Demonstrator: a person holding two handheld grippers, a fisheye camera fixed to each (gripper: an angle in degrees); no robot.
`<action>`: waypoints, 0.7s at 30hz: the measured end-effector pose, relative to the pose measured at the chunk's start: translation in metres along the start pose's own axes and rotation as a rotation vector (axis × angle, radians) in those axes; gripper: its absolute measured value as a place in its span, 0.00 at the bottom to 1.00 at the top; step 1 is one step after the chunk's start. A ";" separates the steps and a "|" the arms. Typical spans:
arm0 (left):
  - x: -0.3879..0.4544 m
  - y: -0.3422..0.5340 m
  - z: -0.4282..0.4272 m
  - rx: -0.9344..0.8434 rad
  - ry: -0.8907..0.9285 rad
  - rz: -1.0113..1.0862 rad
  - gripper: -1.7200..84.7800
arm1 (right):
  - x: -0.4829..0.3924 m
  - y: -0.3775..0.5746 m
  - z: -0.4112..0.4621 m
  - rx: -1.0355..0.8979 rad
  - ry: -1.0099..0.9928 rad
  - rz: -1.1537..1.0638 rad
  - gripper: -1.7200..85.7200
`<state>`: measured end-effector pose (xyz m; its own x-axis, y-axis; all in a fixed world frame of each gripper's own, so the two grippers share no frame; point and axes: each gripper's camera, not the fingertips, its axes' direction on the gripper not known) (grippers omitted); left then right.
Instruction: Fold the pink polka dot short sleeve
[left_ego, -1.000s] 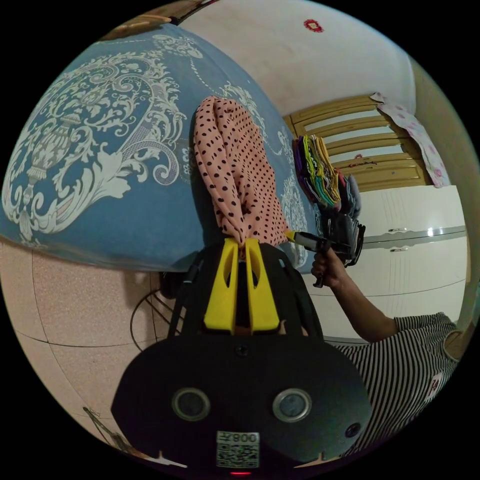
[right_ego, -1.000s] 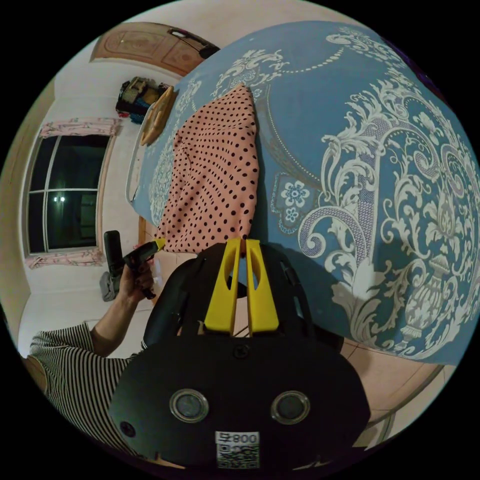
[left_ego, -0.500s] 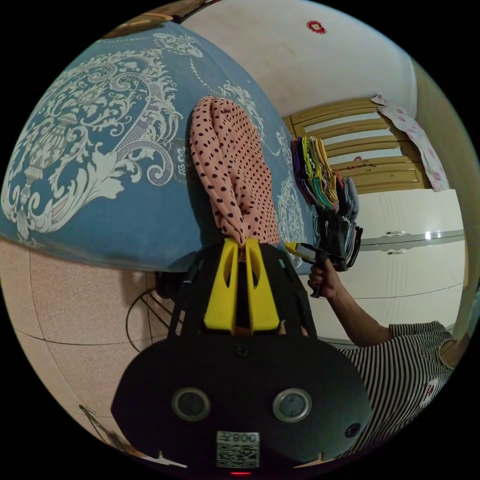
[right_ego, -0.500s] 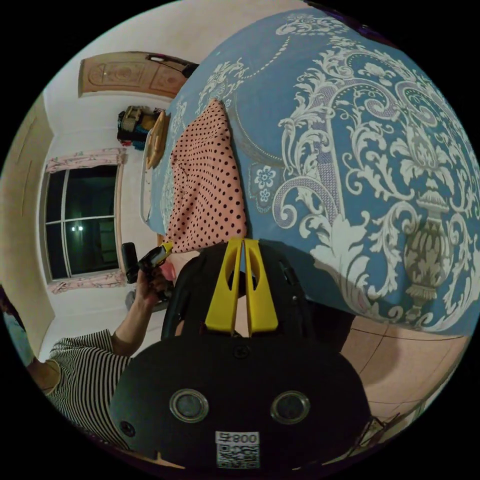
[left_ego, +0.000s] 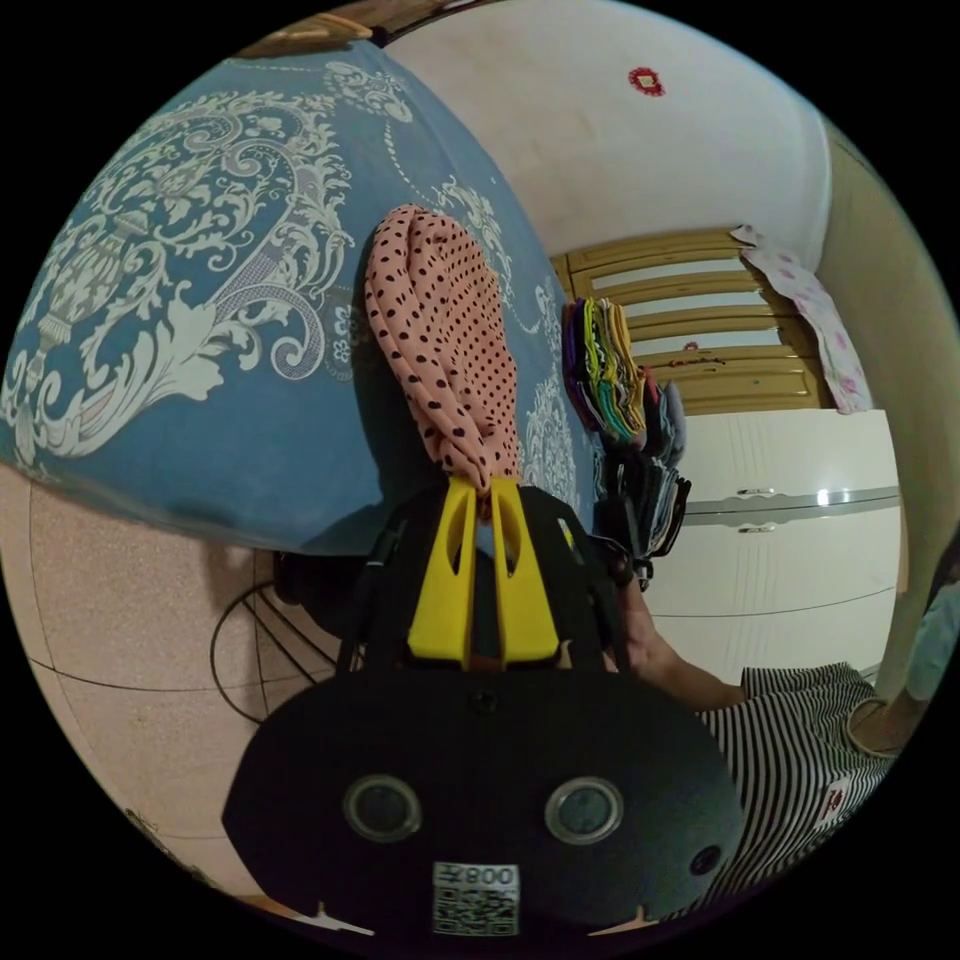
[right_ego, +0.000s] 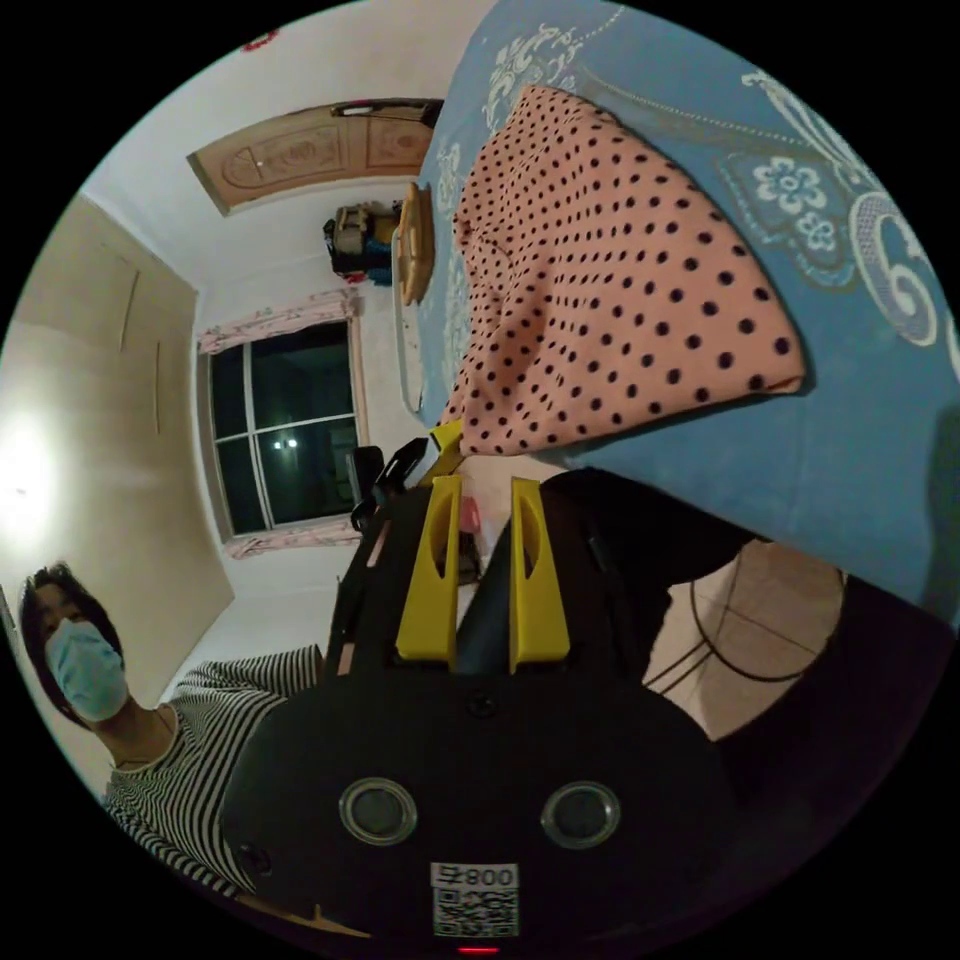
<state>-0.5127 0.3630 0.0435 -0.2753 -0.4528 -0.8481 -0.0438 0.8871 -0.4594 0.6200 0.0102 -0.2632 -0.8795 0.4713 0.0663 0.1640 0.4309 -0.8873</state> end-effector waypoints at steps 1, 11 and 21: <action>0.001 -0.002 -0.003 0.004 0.012 -0.006 0.05 | 0.003 -0.001 0.003 0.006 -0.032 0.015 0.11; 0.005 -0.022 -0.032 0.039 0.080 -0.057 0.05 | 0.034 0.001 0.015 0.099 -0.188 0.149 0.12; 0.007 -0.046 -0.060 0.071 0.136 -0.097 0.05 | 0.058 0.001 0.031 0.206 -0.275 0.228 0.10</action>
<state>-0.5702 0.3244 0.0741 -0.4010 -0.5155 -0.7572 -0.0096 0.8289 -0.5592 0.5556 0.0137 -0.2744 -0.9221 0.3016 -0.2426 0.3006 0.1631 -0.9397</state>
